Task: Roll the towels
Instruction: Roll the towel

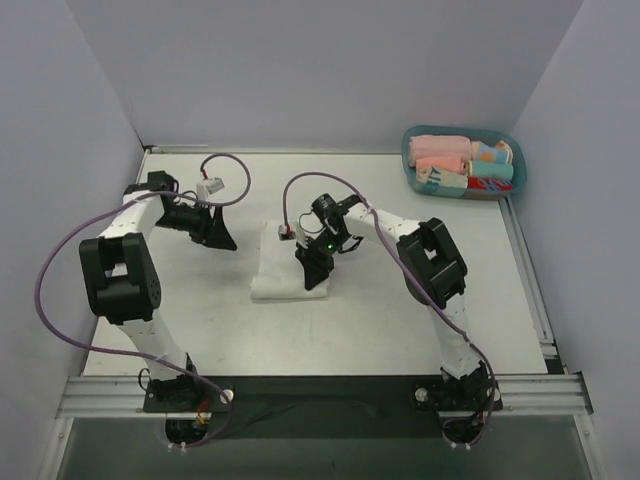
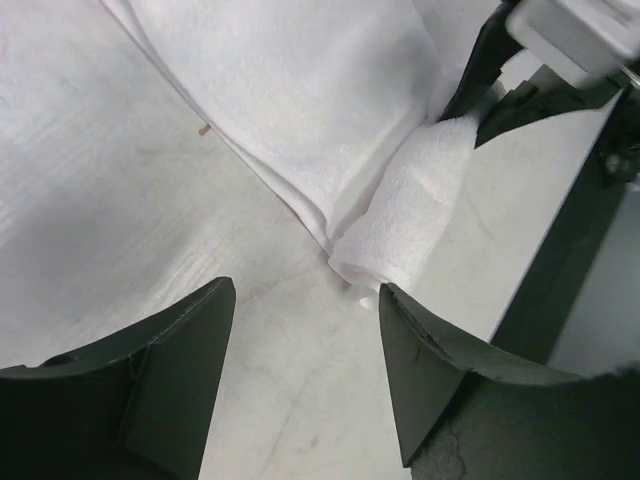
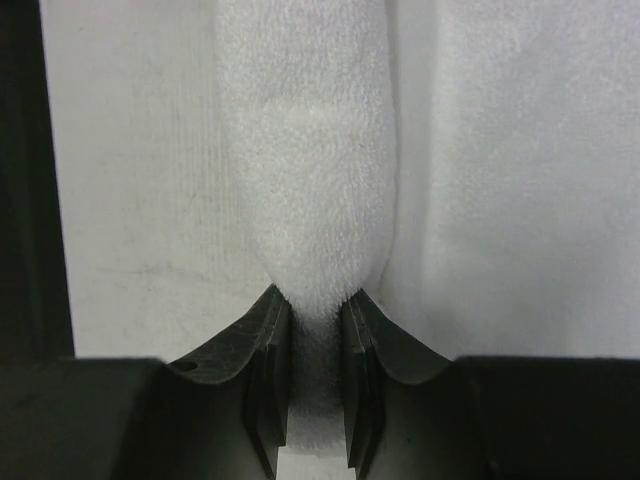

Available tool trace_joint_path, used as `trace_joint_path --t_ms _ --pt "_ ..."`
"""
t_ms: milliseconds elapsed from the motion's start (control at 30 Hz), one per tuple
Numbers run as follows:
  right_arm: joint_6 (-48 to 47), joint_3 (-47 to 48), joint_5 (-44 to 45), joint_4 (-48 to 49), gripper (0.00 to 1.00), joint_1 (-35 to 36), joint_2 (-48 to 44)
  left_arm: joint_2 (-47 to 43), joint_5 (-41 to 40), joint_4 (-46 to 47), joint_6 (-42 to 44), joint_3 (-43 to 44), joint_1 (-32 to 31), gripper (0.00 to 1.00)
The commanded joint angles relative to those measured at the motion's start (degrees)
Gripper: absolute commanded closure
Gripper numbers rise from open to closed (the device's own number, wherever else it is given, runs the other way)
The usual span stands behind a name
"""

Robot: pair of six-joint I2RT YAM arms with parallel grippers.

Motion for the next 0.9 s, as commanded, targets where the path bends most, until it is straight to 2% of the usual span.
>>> trace_joint_path --t_ms 0,167,267,400,567,633,667,700,767,800,833,867 --pt "1.4 2.3 -5.9 -13.0 1.00 -0.8 5.4 -11.9 -1.5 10.6 4.8 -7.8 -2.5 0.29" --pt "3.6 6.2 -10.3 -16.9 1.00 -2.0 10.6 -25.8 -11.5 18.2 14.6 -20.5 -12.2 0.25" --pt "3.8 7.9 -11.4 -18.5 1.00 -2.4 12.5 -31.5 -14.2 24.9 18.7 -29.6 -18.9 0.21" --pt "3.9 9.0 -12.4 -19.1 1.00 -2.8 14.0 -33.8 -18.9 34.8 23.4 -37.8 -28.7 0.20" --pt "4.4 9.2 -12.8 -19.3 1.00 -3.3 14.8 -29.9 -22.3 38.2 25.6 -40.0 -34.5 0.22" --pt "4.2 8.9 -12.4 -19.2 1.00 -3.3 14.5 -27.8 -25.3 40.6 25.8 -40.3 -36.4 0.26" --pt "4.1 8.8 -11.8 -19.2 0.97 -3.3 14.4 -25.9 -25.5 40.8 26.0 -40.1 -36.8 0.33" --pt "4.2 8.8 -11.4 -19.2 0.94 -3.4 14.3 -25.0 -25.6 40.6 26.2 -39.8 -37.0 0.34" --pt "4.3 9.1 -10.6 -19.0 0.86 -3.6 13.7 -23.2 -25.0 38.6 27.0 -38.7 -37.3 0.56" --pt "4.8 9.3 -9.7 -19.0 0.76 -4.0 13.4 -22.8 -24.4 35.2 27.4 -37.4 -37.3 0.62" --pt "5.4 9.8 -9.2 -19.0 0.71 -4.3 13.1 -22.6 -23.2 33.3 28.0 -36.7 -37.4 0.72" --pt "6.0 11.3 -8.4 -19.0 0.63 -4.8 13.0 -22.3 -22.7 29.0 28.4 -36.0 -37.7 0.75"
